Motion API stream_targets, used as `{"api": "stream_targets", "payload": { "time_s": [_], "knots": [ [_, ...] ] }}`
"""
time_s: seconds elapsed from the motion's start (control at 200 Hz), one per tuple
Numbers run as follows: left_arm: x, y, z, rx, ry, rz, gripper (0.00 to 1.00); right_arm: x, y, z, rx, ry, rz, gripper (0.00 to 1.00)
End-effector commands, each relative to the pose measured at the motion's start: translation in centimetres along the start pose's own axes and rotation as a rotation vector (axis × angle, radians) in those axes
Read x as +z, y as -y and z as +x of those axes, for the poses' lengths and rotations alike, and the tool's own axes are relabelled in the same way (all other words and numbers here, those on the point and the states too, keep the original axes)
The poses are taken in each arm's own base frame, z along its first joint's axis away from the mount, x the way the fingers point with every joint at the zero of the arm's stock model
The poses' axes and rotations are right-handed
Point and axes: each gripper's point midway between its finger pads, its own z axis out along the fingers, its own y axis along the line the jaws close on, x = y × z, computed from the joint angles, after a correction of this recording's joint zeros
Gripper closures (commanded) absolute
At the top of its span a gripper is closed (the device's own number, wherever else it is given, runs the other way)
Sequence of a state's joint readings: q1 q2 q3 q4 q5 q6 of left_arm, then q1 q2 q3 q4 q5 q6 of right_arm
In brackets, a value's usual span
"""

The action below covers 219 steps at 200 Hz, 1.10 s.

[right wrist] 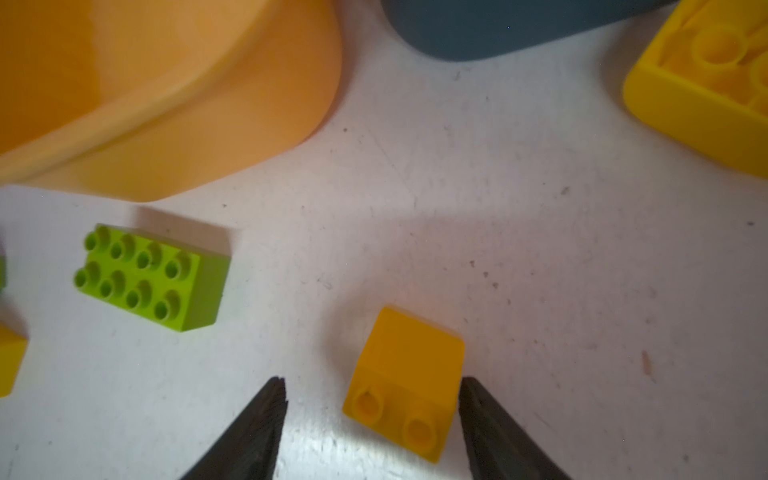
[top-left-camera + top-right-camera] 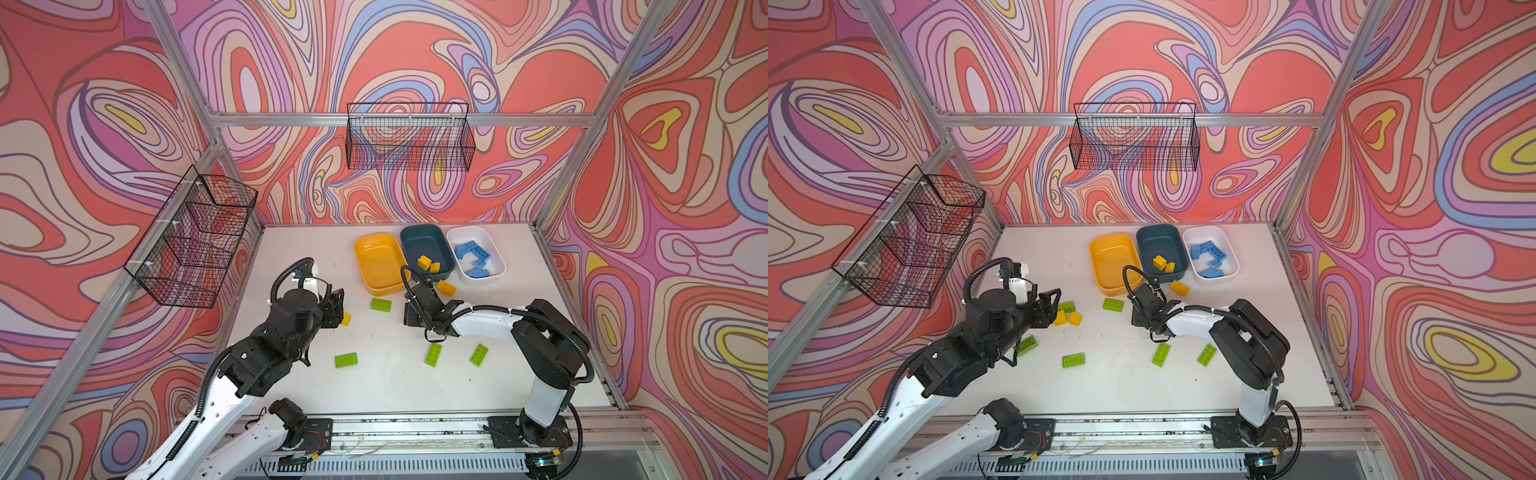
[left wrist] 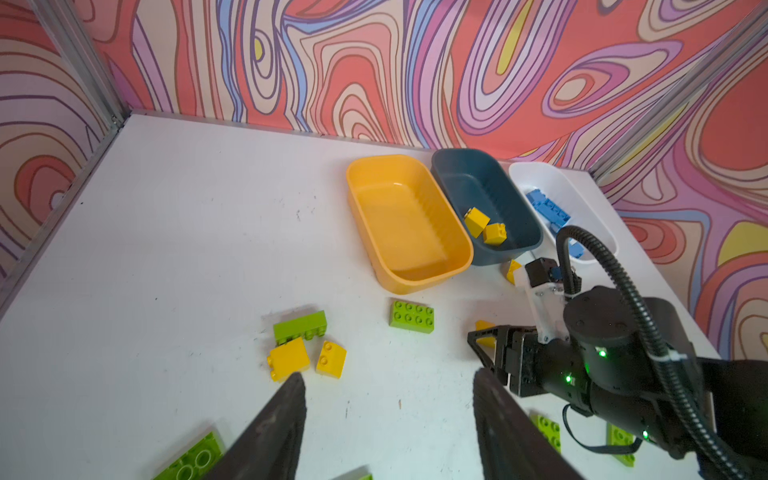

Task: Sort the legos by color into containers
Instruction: 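Close the right gripper on a small yellow brick while the left arm withdraws, then carry the yellow brick with the right gripper and drop it into the teal tub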

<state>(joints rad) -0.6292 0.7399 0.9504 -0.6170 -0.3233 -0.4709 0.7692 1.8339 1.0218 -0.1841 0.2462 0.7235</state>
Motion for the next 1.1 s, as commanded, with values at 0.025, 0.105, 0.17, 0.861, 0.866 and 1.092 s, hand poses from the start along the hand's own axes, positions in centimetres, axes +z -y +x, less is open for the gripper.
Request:
{"api": "stream_targets", "payload": {
  "time_s": [0.025, 0.105, 0.17, 0.861, 0.866, 1.092],
  "knots": [
    [-1.0, -1.6, 1.2, 0.046, -0.036, -0.047, 0.36, 0.6, 0.8, 0.0, 0.015, 0.002, 0.070, 0.33],
    [-1.4, -1.8, 1.2, 0.048, -0.026, -0.045, 0.35, 0.9, 0.6, 0.1, 0.005, -0.006, 0.070, 0.36],
    [-1.7, -2.1, 1.2, 0.045, -0.015, -0.055, 0.35, 1.3, 0.2, 0.2, -0.011, -0.018, 0.070, 0.40],
    [-3.2, -4.0, 0.9, 0.006, 0.050, -0.104, 0.34, 1.4, -1.3, 0.7, -0.112, -0.054, 0.054, 0.81],
    [-3.2, -4.0, 0.9, 0.006, 0.050, -0.104, 0.34, 1.4, -1.3, 0.7, -0.113, -0.055, 0.053, 0.81],
    [-2.5, -3.8, 1.5, 0.001, 0.028, -0.105, 0.33, -1.4, -3.3, -1.3, -0.150, -0.029, -0.029, 0.81]
  ]
}}
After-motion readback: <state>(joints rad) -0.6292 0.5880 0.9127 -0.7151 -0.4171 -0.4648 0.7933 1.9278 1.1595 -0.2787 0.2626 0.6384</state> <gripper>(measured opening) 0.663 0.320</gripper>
